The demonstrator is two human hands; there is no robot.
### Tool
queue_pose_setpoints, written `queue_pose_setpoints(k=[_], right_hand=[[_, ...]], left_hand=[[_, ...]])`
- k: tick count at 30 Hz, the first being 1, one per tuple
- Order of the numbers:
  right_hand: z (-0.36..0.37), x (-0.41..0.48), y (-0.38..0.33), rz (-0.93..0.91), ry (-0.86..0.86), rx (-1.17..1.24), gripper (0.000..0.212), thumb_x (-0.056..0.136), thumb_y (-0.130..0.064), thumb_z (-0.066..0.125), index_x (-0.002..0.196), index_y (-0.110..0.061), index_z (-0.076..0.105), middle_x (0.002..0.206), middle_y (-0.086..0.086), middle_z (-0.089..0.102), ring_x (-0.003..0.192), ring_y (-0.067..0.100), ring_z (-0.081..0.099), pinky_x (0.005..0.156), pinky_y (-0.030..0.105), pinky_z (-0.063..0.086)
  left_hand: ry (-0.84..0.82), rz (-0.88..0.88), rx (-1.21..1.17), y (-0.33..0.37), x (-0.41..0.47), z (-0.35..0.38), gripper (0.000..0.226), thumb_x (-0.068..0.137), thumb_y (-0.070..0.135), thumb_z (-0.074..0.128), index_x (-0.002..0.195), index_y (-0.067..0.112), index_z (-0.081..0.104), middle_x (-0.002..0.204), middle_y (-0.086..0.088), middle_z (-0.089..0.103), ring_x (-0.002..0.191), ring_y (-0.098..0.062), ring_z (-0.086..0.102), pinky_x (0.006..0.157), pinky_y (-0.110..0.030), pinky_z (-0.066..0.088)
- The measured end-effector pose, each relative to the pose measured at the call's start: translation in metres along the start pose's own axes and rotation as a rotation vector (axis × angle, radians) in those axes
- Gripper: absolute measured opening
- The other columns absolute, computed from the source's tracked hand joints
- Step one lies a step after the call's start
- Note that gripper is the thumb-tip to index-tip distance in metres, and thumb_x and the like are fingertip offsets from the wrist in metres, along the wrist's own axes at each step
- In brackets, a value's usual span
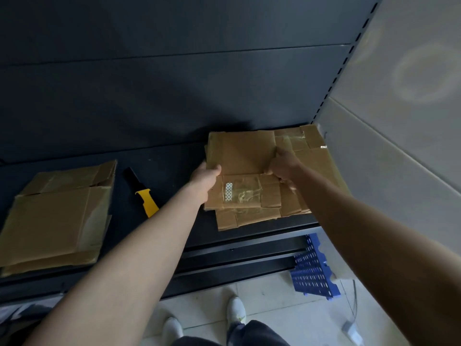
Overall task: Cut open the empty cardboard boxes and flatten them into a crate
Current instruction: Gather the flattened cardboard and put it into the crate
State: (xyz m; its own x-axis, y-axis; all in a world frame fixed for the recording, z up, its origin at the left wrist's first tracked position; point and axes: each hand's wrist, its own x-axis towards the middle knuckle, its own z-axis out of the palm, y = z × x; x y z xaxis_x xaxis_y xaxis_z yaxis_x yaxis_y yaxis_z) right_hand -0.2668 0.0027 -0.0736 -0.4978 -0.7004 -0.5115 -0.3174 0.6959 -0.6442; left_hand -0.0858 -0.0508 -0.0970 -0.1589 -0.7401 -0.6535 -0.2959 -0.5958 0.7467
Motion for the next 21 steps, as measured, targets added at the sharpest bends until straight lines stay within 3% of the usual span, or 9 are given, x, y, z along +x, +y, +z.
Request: queue_pose_setpoints(k=[4,6,9,11,13,15,17,19,21], right_hand=[[-0.011,0.0,-0.002,-0.024,-0.114,0.109,0.077,0.082,0.008,0.06,0.148,-0.018,0.029,0.133,0.015,0.05,0.111,0.029,0.055,0.092,0.036,0.048],[-0.015,-0.001,-0.001,-0.012,-0.136,0.318,0.064,0.084,0.008,0.056,0.142,-0.013,0.038,0.112,0.012,0.06,0.088,0.022,0.06,0.072,0.03,0.054],[-0.015,0.006,0.002,0.015,-0.01,0.412,0.028,0.09,0.002,0.046,0.115,-0.006,0.053,0.082,0.007,0.056,0.063,0.015,0.054,0.047,0.021,0.046],[-0.019,0.005,0.002,0.044,0.152,0.323,0.025,0.093,-0.006,0.047,0.117,-0.009,0.055,0.088,0.004,0.059,0.076,0.016,0.06,0.058,0.021,0.049],[-0.017,-0.002,0.013,-0.065,0.171,-0.321,0.028,0.094,-0.018,0.055,0.122,-0.014,0.057,0.112,-0.001,0.06,0.105,0.016,0.059,0.082,0.022,0.047],[-0.018,0.003,0.024,-0.096,0.151,-0.623,0.033,0.093,-0.021,0.058,0.126,-0.015,0.055,0.123,-0.004,0.057,0.116,0.014,0.054,0.09,0.021,0.047],[-0.021,0.006,0.026,-0.06,0.169,-0.534,0.038,0.094,-0.017,0.056,0.131,-0.016,0.052,0.131,-0.005,0.053,0.124,0.013,0.05,0.093,0.022,0.046],[-0.022,0.011,0.021,0.01,0.152,-0.097,0.038,0.094,-0.009,0.051,0.132,-0.011,0.053,0.134,0.003,0.055,0.124,0.019,0.051,0.097,0.027,0.047],[-0.025,0.015,0.024,0.029,0.152,0.038,0.035,0.093,-0.007,0.052,0.128,-0.003,0.056,0.13,0.016,0.057,0.121,0.029,0.054,0.1,0.037,0.046]], left_hand=[[0.057,0.047,-0.016,0.0,0.008,0.0,0.05,0.092,0.015,0.06,0.138,0.028,0.046,0.127,-0.003,0.059,0.113,-0.025,0.057,0.099,-0.047,0.045],[0.056,0.055,-0.024,0.0,0.009,-0.002,0.056,0.091,0.009,0.06,0.141,0.028,0.043,0.131,-0.002,0.057,0.118,-0.024,0.054,0.103,-0.046,0.042],[0.074,0.061,-0.024,0.003,0.012,-0.004,0.059,0.089,0.003,0.06,0.142,0.024,0.042,0.132,-0.005,0.056,0.118,-0.025,0.054,0.102,-0.045,0.042],[0.101,0.061,-0.002,0.003,0.014,-0.007,0.056,0.088,0.001,0.06,0.139,0.02,0.045,0.127,-0.007,0.059,0.111,-0.025,0.058,0.097,-0.044,0.046],[0.114,0.053,0.022,0.001,0.016,-0.013,0.054,0.087,-0.001,0.061,0.136,0.018,0.049,0.123,-0.009,0.061,0.106,-0.026,0.059,0.092,-0.043,0.049],[0.121,0.045,0.064,-0.001,0.019,-0.02,0.054,0.086,-0.004,0.061,0.134,0.016,0.05,0.123,-0.01,0.061,0.103,-0.024,0.059,0.086,-0.038,0.049],[0.126,0.017,0.107,-0.003,0.021,-0.029,0.053,0.085,-0.007,0.061,0.133,0.014,0.051,0.123,-0.012,0.06,0.104,-0.026,0.059,0.085,-0.038,0.049],[0.127,-0.01,0.123,-0.004,0.022,-0.035,0.049,0.086,-0.006,0.06,0.131,0.011,0.052,0.12,-0.014,0.06,0.105,-0.029,0.059,0.09,-0.045,0.05],[0.144,-0.03,0.113,-0.004,0.023,-0.039,0.042,0.088,-0.005,0.057,0.127,0.009,0.053,0.118,-0.016,0.06,0.102,-0.03,0.059,0.087,-0.046,0.05]])
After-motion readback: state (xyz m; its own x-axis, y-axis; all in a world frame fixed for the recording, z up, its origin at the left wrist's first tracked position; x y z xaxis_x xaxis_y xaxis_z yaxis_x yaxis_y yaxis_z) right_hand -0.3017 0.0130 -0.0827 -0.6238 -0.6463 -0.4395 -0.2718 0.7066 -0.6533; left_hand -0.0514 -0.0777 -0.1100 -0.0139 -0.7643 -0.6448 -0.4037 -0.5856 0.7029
